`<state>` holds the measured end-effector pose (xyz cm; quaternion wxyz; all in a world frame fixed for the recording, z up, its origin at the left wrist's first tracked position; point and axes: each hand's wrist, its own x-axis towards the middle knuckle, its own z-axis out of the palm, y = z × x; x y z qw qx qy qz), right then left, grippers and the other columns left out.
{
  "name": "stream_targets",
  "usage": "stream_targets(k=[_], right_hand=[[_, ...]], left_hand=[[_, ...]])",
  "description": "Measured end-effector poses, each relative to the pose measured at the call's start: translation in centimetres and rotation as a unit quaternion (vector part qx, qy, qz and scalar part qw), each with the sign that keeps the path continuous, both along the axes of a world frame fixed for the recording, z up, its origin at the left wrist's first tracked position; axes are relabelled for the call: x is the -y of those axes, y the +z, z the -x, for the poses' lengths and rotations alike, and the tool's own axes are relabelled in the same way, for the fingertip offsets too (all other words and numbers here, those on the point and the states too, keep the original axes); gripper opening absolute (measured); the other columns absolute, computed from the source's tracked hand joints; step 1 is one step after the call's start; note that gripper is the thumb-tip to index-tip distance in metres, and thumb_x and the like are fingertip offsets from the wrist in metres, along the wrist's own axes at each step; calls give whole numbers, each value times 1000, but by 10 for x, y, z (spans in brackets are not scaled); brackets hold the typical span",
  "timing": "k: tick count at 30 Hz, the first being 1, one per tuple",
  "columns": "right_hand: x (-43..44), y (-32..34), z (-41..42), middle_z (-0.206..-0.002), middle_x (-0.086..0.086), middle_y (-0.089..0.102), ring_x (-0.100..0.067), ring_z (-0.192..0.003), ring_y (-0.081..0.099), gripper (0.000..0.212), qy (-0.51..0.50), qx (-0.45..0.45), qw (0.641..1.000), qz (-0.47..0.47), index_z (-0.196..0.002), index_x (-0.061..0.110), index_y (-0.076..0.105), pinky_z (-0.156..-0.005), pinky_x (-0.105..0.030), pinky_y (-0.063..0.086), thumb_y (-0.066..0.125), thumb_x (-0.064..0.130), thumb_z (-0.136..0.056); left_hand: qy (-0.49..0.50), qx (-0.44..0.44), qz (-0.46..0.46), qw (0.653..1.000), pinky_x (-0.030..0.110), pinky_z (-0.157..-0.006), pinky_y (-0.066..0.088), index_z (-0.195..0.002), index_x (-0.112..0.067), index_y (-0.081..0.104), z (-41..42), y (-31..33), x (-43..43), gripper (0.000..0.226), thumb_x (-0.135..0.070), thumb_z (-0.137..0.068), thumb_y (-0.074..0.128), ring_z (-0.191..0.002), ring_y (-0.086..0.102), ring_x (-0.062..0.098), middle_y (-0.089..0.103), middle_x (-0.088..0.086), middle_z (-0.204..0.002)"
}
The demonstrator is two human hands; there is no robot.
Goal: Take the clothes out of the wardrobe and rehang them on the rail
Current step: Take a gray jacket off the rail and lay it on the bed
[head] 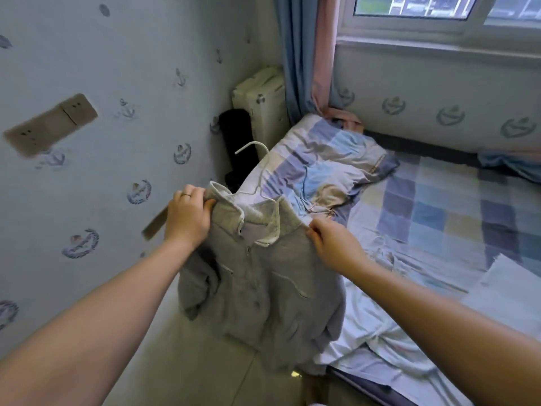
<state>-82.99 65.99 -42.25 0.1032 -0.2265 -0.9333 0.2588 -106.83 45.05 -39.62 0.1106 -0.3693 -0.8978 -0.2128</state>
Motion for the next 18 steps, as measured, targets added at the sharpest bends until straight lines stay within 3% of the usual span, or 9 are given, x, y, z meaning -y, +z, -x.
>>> stream_targets(k=[9, 15, 18], right_hand=[[-101, -87, 52, -97, -4, 56, -28, -87, 53, 13, -99, 47, 993, 40, -93, 15, 59, -66, -38, 46, 51, 25, -97], [-142, -162, 90, -98, -9, 62, -33, -85, 57, 14, -160, 104, 981, 46, -98, 14, 65, -67, -35, 42, 54, 22, -96], [-160, -204, 115, -94, -10, 64, -35, -83, 58, 13, -199, 127, 971, 49, -93, 14, 60, -67, -40, 46, 50, 21, -96]], left_hand=[[4, 72, 63, 995, 51, -81, 43, -103, 0, 59, 43, -86, -116, 18, -14, -92, 56, -97, 52, 45, 58, 25, -108], [3, 137, 132, 982, 52, -94, 37, -110, -7, 58, 85, -169, -177, 21, -11, -91, 52, -111, 49, 41, 58, 19, -119], [-10, 169, 139, 976, 48, -92, 32, -110, -5, 56, 112, -212, -212, 21, -7, -90, 50, -113, 47, 40, 57, 19, -120]])
